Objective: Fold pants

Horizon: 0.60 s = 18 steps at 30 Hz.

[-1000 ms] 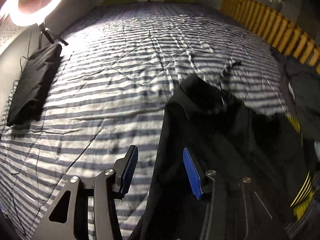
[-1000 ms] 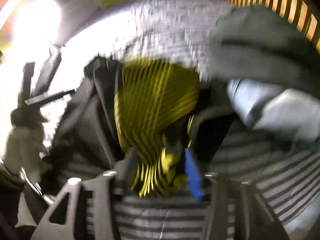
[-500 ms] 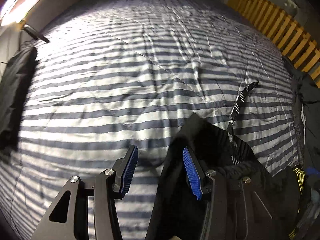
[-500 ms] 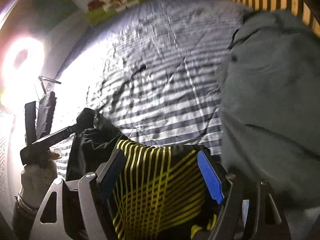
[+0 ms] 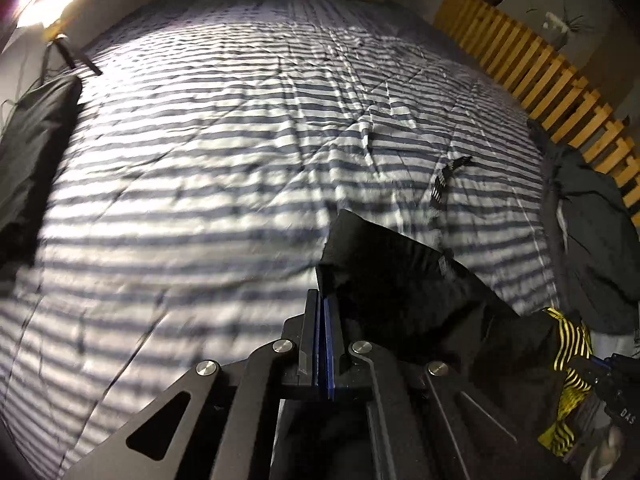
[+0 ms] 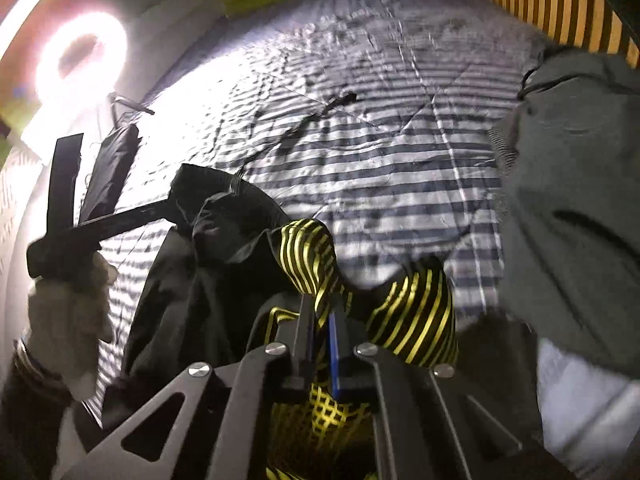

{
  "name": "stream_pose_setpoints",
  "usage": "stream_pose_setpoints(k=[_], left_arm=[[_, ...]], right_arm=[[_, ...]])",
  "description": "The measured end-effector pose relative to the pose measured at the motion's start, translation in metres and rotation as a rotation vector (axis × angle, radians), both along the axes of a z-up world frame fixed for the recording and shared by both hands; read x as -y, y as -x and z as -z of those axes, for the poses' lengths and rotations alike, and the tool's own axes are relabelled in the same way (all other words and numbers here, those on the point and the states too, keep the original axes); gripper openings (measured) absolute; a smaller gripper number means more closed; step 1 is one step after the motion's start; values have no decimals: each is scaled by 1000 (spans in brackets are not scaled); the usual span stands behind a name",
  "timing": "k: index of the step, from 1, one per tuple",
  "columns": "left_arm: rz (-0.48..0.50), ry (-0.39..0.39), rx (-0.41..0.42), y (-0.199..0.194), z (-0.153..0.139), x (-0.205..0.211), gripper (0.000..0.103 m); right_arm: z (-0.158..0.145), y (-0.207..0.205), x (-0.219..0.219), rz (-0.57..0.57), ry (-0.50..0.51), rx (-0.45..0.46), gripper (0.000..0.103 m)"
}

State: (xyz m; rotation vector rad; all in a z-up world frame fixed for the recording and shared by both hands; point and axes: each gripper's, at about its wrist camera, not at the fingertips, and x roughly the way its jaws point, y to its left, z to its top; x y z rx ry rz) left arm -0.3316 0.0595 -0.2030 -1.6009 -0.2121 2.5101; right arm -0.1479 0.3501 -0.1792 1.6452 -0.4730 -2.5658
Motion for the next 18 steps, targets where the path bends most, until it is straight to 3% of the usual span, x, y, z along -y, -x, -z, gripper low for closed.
stream_pose_setpoints(k=[4,9,14,16,18], left_arm=[[-3,-21,13,-55,-7,25,1],[23,-13,50,-114,-1,38,1],[80,83,56,-155,6,34,4],[74,97,29,-159,2,33,8],[69,87,-6,-160,-12,38,27]], right_arm=[[-2,-47,9,-1,10,-18,3],[24,-102,27,-30,20,31,3],[43,-132,36,-69,9,107,5],[36,-140,32,-66,14,104,10],[21,-145,21,-36,36,75,27]])
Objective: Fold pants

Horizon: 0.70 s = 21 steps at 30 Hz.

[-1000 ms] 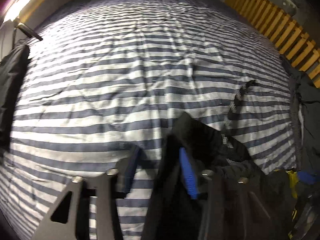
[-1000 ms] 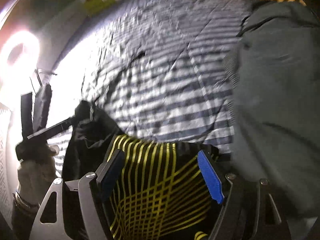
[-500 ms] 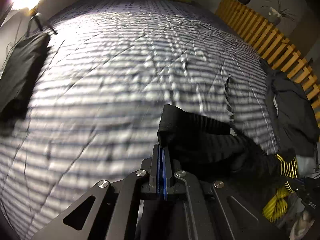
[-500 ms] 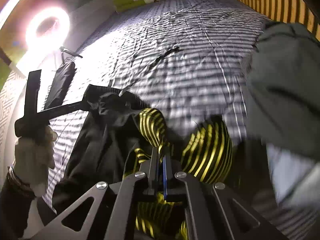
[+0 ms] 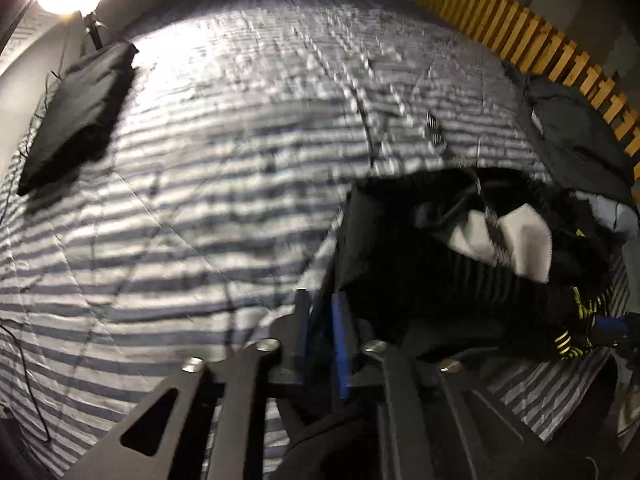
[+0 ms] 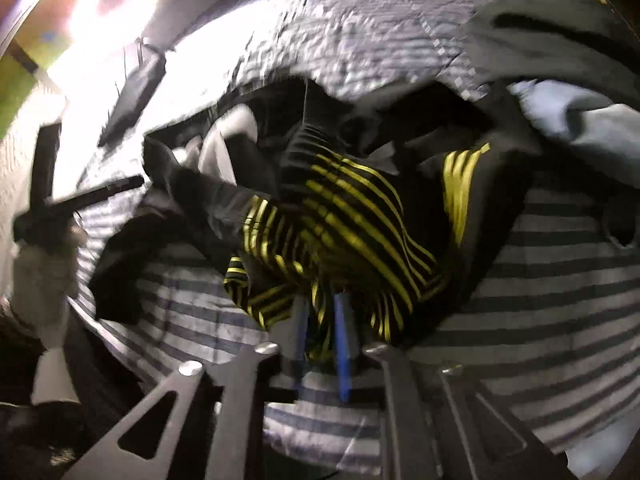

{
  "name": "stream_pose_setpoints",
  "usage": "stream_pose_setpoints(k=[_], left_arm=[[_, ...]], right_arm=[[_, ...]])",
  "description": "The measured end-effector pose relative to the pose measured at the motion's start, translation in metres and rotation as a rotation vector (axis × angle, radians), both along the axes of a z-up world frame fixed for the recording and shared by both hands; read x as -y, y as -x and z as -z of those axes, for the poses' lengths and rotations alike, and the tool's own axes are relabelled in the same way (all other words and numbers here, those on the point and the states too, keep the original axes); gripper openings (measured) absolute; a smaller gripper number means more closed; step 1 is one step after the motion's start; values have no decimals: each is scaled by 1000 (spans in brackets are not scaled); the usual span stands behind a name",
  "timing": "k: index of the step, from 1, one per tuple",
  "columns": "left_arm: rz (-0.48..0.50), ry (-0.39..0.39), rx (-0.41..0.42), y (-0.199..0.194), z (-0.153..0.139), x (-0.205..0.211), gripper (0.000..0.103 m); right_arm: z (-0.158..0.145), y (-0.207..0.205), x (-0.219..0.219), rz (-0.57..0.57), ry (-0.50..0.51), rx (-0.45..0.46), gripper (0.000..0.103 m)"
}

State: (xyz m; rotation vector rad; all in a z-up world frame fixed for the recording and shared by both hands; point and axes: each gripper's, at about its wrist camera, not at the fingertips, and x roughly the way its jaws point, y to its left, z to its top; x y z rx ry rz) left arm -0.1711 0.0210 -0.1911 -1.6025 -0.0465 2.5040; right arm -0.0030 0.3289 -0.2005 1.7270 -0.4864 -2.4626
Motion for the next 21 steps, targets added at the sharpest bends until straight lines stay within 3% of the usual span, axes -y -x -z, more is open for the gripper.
stream_pose_setpoints(k=[2,3,8,12,14,16,18,21], left_arm=[[-2,-12,-27,3,-12,4,43],[-3,-19,-46,8,-20,5,48],[15,34,-56,57,-28,-13,49],[6,32,19,90,-8,-24,49],[13,49,34,99,1,-29,49],[31,75,49,104,9,-33,49],[41,70,75,107,18,-35,43],[44,16,111,108,22,-32,25]], right_arm=[[-15,-2,-10,39,13,-37,47],[-23,-3,-16,64,19,-63,50],[-41,19,-30,151,-10,-91,50],[-29,52,-31,175,-56,-36,50],[-20,61,-24,148,-38,-5,50],[-11,68,-14,113,-92,22,50],[-3,73,-7,74,-174,42,50],[4,73,-17,77,-176,71,47]])
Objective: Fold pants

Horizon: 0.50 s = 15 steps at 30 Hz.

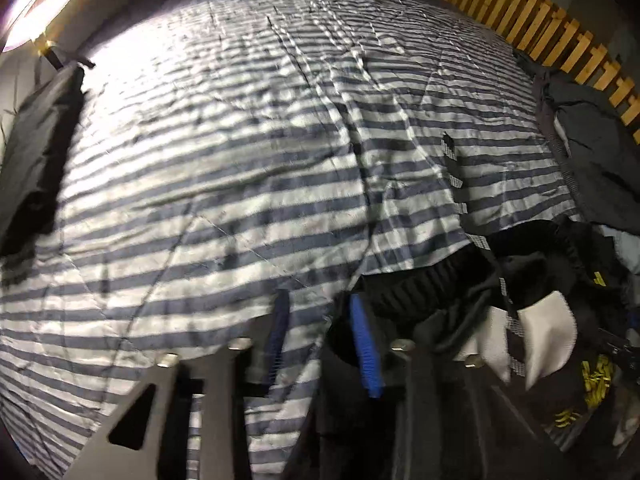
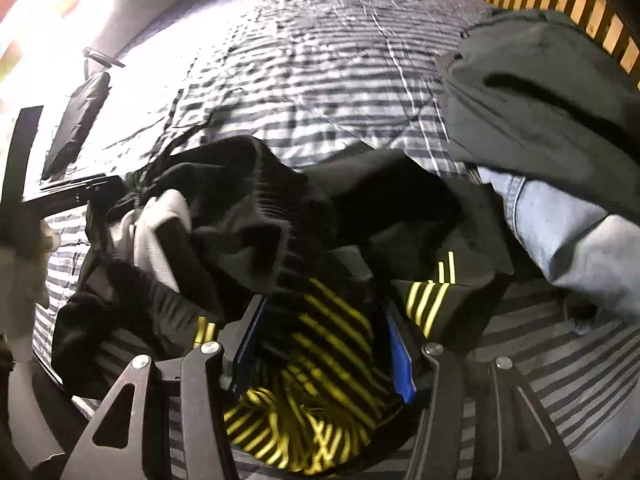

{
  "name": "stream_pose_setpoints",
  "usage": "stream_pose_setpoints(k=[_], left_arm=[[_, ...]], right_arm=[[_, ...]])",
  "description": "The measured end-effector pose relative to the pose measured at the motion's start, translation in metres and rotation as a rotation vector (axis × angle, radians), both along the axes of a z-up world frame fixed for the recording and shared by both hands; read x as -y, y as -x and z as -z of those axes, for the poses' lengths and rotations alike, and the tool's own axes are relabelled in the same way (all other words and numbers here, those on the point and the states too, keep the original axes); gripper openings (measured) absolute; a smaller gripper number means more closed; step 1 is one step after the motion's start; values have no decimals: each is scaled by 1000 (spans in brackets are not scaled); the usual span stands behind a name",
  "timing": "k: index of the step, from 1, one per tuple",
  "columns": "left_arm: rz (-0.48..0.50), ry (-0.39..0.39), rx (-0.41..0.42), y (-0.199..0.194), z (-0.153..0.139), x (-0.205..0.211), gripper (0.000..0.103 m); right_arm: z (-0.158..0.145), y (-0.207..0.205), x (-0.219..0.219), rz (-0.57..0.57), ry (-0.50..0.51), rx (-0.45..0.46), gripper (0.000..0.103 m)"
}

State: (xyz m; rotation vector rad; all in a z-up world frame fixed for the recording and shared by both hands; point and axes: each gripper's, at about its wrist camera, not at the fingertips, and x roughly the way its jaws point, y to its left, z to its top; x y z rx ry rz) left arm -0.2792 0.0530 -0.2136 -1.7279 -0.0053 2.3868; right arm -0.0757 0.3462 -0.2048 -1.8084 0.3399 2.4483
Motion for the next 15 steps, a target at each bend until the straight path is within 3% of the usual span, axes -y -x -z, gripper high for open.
stream_pose_setpoints(k=[1,2,3,4,6,10,11,14,15], left_arm=[[9,-5,-2,-1,-2,0,25],[27,-2,-14,-3,-6,-1,25],[37,-4,-20,-4,-9,-1,25],[46,-9,-25,-4,-13,-1,26],[42,-16,-5,1,-17,1,49],[56,-16,35,13,-11,-4,54],[64,-17,58,14,-5,-6,53],[100,6,88,10,6,-13,23],[99,8,74,6,5,-14,19]], right_arm=[[0,-2,-4,7,10,0,43],[-2,-4,-9,14,14,-4,30],[-4,-5,-13,17,10,-4,23],[-6,-6,-15,18,9,-5,23],[-8,-7,-20,24,7,-10,21],[-10,-5,-25,32,11,-10,20],[-10,-5,-26,35,12,-12,20],[-10,-3,-28,43,13,-15,19],[-12,-4,-31,47,13,-17,18]])
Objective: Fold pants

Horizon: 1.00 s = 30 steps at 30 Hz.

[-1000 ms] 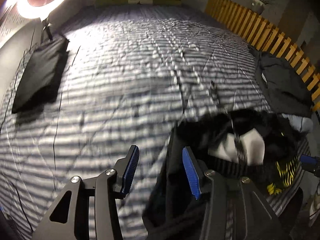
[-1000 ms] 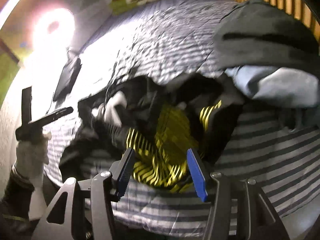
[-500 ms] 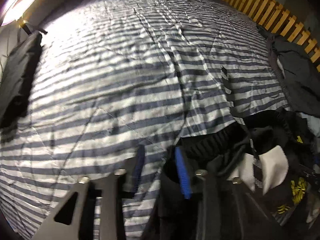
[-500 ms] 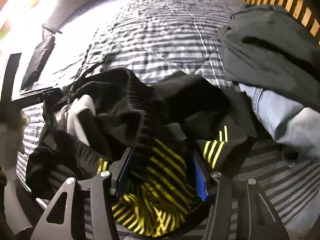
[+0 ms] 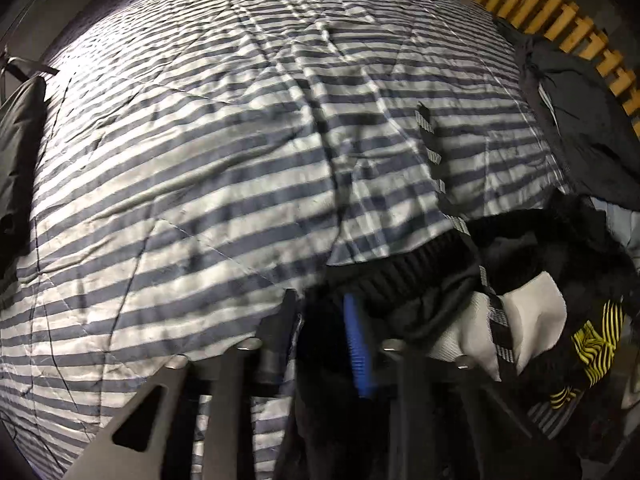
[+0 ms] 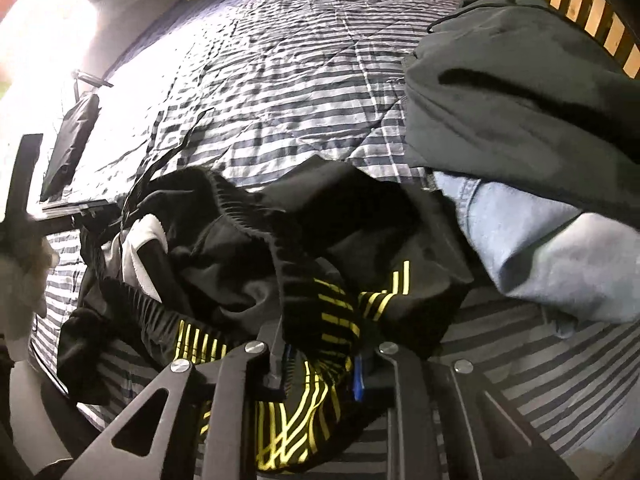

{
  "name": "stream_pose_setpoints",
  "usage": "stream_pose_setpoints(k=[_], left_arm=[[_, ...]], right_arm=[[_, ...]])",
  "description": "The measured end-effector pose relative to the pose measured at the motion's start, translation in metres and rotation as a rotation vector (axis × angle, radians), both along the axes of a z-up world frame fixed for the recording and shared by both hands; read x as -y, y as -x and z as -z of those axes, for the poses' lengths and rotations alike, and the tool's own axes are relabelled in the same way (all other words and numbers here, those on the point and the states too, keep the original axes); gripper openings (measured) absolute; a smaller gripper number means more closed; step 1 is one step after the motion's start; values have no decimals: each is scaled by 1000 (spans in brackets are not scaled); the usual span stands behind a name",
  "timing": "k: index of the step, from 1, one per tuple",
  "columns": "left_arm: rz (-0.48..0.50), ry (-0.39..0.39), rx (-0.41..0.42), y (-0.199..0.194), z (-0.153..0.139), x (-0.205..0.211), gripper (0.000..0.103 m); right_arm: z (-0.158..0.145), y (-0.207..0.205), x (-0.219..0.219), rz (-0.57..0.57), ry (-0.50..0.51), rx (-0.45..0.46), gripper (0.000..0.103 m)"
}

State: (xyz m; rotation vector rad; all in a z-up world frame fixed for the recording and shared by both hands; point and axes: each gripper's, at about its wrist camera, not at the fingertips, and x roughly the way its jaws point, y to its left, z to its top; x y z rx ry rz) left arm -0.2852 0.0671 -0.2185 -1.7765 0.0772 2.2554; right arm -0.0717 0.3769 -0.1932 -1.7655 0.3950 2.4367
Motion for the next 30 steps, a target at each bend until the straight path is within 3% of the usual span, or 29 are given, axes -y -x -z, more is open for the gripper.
stream_pose_setpoints(k=[5,10,12,13,15,18,22,25,27,28,30], left_arm=[[-74,-19,-149,-17,-39,10,1],[-144,-160,-250,-30,-101,41,0],[-112,-120,-239,-31,-103,40,2],[-107,-94,-230,-30,-101,40,5],[-81,-53,-195,-31,-90,33,31],[-41,-41,-137,-26,-62,9,59],[-46,1,-63,-11,-22,-5,59],[-78,-29,8,0,2,-3,51],[-86,-75,46,3,12,-3,26],[-85,-87,53,2,14,-4,24],[-61,-76,38,-3,13,-10,9]], right_arm=[[-18,-1,-7,12,-10,-31,17],[-70,3,-7,-2,-43,-129,16],[-89,7,-4,-13,-63,-168,16],[-92,9,-2,-18,-69,-166,16],[-90,11,-1,-24,-68,-153,16],[-72,9,0,-26,-69,-113,16],[-48,4,-8,7,-51,-72,16],[-39,2,-17,18,-50,-57,16],[-36,5,-17,12,-52,-53,16],[-35,6,-16,8,-51,-51,16],[-32,9,-15,-2,-52,-48,16]])
